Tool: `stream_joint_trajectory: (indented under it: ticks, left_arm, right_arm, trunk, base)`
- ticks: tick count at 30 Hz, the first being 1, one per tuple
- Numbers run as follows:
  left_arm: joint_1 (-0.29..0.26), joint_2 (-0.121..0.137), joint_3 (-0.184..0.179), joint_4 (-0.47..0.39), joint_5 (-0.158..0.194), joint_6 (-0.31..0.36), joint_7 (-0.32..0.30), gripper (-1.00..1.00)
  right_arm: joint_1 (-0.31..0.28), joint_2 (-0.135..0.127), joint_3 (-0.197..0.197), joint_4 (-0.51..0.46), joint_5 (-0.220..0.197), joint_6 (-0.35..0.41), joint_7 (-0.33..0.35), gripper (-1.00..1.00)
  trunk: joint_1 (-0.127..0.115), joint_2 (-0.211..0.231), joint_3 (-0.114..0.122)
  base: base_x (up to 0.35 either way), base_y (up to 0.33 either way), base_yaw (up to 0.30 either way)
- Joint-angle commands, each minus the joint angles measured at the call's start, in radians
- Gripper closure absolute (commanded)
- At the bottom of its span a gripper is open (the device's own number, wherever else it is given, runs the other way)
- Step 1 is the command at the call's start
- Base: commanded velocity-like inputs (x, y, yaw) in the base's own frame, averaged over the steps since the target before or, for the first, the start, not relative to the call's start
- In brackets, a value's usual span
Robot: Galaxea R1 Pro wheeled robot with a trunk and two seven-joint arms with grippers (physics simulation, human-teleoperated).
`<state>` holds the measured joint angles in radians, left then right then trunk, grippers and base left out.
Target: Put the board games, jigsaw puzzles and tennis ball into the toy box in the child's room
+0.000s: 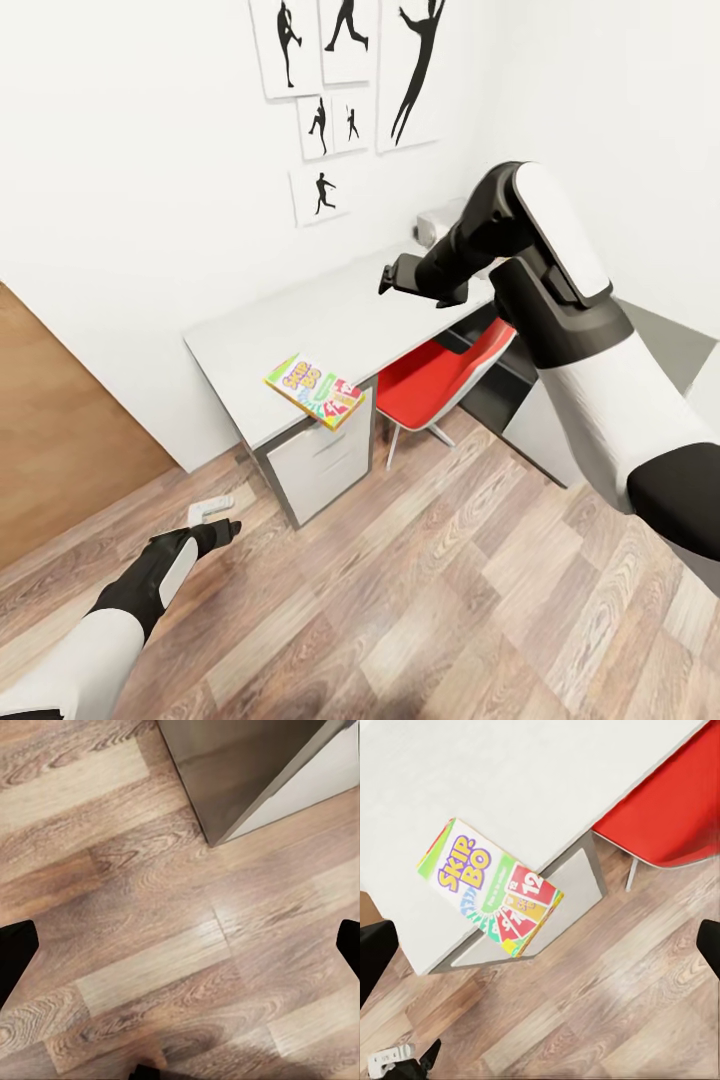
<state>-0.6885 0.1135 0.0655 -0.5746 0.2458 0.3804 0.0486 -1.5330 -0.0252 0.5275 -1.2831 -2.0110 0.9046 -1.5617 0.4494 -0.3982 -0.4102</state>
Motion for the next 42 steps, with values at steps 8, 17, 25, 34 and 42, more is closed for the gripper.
stream_joint_trajectory:
  ticks: [8,17,25,34,42]
  left_arm:
    - [0.0,0.0,-0.001,-0.002,0.01,0.006,0.005,-1.0]
    - [0.0,0.0,-0.001,-0.002,0.01,0.006,0.005,-1.0]
    - [0.0,0.0,-0.001,-0.001,0.01,0.006,0.005,-1.0]
    - [0.0,0.0,0.0,-0.001,0.01,0.006,0.005,-1.0]
    - [0.0,0.0,-0.001,-0.002,0.01,0.006,0.005,-1.0]
  right_arm:
    - [0.047,-0.03,0.002,-0.003,-0.012,0.01,-0.009,-1.0]
    - [0.08,-0.031,0.003,-0.001,-0.012,0.011,-0.009,-1.0]
    - [0.09,-0.031,0.003,0.008,-0.012,0.011,-0.009,-1.0]
    - [0.119,-0.03,0.013,0.007,-0.012,0.01,-0.009,-1.0]
    - [0.173,-0.031,0.015,0.005,-0.009,0.01,-0.009,-1.0]
  trunk:
    - [0.001,-0.002,0.012]
    - [0.001,-0.002,0.027]
    - [0.001,-0.002,0.04]
    - [0.001,-0.002,0.055]
    - [0.001,-0.002,0.068]
  base:
    - [0.0,0.0,0.0]
    - [0.0,0.0,0.0]
    - [0.0,0.0,0.0]
    - [0.0,0.0,0.0]
    - [0.0,0.0,0.0]
